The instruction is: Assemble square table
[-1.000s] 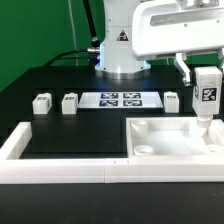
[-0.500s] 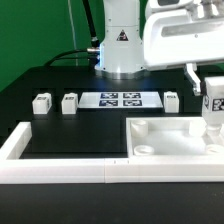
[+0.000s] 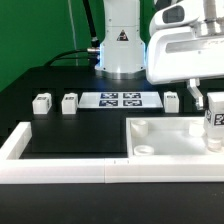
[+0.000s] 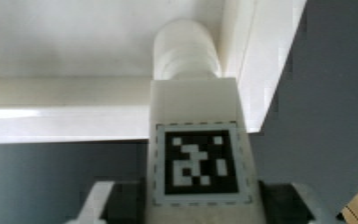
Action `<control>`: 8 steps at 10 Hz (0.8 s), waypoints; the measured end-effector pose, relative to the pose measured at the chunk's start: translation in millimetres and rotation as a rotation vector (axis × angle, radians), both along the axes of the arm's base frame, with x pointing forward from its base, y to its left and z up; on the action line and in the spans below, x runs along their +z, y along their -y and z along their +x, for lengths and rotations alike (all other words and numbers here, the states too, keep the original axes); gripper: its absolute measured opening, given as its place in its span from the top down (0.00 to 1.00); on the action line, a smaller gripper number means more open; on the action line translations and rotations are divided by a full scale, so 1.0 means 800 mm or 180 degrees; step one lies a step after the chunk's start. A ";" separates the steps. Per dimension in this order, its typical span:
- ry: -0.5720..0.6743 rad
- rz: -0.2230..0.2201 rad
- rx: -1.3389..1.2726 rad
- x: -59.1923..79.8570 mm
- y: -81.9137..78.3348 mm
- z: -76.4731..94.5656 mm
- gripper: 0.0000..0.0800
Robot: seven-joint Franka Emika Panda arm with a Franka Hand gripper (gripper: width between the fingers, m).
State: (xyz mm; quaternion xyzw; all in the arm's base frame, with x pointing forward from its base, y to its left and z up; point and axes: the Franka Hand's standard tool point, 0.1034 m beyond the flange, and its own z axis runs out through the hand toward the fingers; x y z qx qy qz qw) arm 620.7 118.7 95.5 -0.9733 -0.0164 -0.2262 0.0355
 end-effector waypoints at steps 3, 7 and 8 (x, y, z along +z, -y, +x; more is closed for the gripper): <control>-0.0008 -0.0019 0.0010 -0.012 0.003 0.006 0.64; 0.0170 -0.0040 -0.0030 -0.018 -0.002 0.000 0.64; 0.0258 -0.0051 -0.0055 -0.018 -0.002 -0.002 0.64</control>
Offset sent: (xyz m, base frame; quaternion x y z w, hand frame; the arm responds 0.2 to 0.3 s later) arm -0.0036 0.0024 -0.0169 -0.0142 0.0130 0.0042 0.9998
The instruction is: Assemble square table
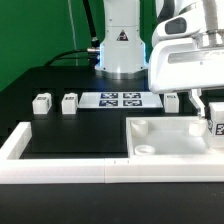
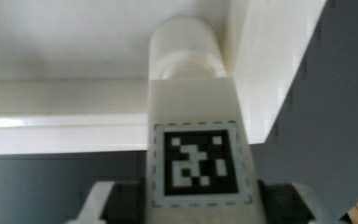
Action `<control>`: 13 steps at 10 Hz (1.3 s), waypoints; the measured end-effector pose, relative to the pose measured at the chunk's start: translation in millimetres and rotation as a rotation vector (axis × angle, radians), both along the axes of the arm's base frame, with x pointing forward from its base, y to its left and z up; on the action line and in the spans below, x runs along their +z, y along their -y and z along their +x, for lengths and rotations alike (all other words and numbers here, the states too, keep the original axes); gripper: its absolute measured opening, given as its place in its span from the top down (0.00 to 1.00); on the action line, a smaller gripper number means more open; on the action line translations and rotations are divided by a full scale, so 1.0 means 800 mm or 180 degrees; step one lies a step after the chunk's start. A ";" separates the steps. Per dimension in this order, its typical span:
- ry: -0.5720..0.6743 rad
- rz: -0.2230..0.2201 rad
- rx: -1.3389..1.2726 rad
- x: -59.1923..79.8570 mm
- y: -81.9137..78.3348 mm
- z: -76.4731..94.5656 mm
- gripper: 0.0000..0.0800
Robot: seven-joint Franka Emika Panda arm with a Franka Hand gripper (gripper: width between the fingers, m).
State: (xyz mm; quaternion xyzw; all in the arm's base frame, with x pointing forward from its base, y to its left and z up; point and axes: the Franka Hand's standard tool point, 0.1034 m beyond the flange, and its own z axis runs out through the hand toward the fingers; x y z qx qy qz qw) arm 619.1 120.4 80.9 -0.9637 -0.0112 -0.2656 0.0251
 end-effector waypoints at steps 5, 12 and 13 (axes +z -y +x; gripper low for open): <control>0.0088 -0.0009 -0.0032 0.000 0.000 -0.003 0.33; 0.0048 -0.0019 -0.0018 0.000 0.000 -0.002 0.19; -0.0079 -0.0009 -0.0028 0.008 0.000 0.004 0.19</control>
Offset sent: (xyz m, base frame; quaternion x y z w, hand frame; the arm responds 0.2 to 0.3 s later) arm 0.0000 0.0000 0.0000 0.0000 0.0000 0.0000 1.0000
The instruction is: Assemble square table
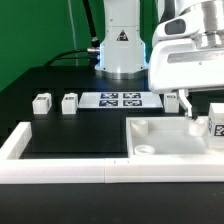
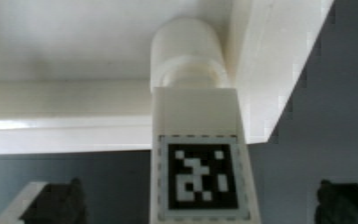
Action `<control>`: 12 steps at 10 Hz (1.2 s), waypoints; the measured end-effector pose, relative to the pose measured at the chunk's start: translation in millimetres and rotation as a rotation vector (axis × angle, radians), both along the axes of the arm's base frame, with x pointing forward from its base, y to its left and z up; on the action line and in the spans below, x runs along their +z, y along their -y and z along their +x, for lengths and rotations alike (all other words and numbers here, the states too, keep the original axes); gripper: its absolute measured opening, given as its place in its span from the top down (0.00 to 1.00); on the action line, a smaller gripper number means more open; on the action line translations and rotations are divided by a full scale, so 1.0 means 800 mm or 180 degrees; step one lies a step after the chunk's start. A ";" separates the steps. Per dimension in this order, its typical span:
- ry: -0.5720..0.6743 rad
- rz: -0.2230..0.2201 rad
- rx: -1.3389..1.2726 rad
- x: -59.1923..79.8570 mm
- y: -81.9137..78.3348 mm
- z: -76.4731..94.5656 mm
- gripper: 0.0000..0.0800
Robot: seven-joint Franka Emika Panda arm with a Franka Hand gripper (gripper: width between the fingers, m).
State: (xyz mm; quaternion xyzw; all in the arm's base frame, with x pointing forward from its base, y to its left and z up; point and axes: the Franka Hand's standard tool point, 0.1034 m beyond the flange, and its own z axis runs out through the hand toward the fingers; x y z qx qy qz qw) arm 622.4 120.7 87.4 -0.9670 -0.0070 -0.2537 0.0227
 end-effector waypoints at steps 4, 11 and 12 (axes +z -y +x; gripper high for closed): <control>-0.0505 0.0010 -0.0046 0.004 0.005 0.022 0.19; -0.1493 0.0049 -0.0169 0.000 0.016 0.016 0.35; -0.1494 0.0056 -0.0190 0.000 0.016 0.016 0.53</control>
Offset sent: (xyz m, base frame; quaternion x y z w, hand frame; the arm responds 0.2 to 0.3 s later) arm 0.0189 -0.0024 -0.0083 0.0046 -0.1395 0.0222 0.9900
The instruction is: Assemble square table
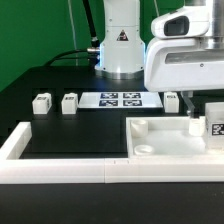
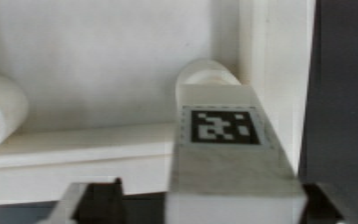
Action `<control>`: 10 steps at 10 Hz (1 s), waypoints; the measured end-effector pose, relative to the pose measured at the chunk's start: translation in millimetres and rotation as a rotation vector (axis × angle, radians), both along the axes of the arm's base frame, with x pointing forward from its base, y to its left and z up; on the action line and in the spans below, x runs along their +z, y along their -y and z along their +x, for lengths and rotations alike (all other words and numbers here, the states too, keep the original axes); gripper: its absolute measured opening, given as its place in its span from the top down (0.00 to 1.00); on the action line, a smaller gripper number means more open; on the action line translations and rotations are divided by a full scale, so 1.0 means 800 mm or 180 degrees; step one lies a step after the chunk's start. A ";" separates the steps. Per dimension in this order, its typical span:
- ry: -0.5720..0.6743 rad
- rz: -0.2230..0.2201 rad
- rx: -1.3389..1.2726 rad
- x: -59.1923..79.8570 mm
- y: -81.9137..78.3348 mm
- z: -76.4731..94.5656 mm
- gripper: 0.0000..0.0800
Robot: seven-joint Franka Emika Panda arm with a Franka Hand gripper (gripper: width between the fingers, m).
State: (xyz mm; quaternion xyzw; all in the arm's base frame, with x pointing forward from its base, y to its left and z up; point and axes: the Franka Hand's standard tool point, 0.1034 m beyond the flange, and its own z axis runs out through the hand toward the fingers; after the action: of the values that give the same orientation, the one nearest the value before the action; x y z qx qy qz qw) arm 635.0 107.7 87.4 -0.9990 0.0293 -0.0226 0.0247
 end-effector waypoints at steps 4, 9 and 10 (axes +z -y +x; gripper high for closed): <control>-0.0043 0.0041 -0.0855 0.000 -0.001 0.000 0.64; -0.0277 0.0287 -0.3003 -0.002 -0.003 -0.004 0.64; -0.0378 0.0422 -0.3490 -0.003 -0.001 -0.004 0.64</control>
Offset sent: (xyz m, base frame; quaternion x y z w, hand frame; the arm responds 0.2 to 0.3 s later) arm 0.0000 0.0000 0.0000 0.0000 0.0000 0.1938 0.9810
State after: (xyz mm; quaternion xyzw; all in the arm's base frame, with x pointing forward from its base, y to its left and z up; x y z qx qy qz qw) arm 631.8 108.2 85.2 -0.8333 0.5477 0.0261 0.0705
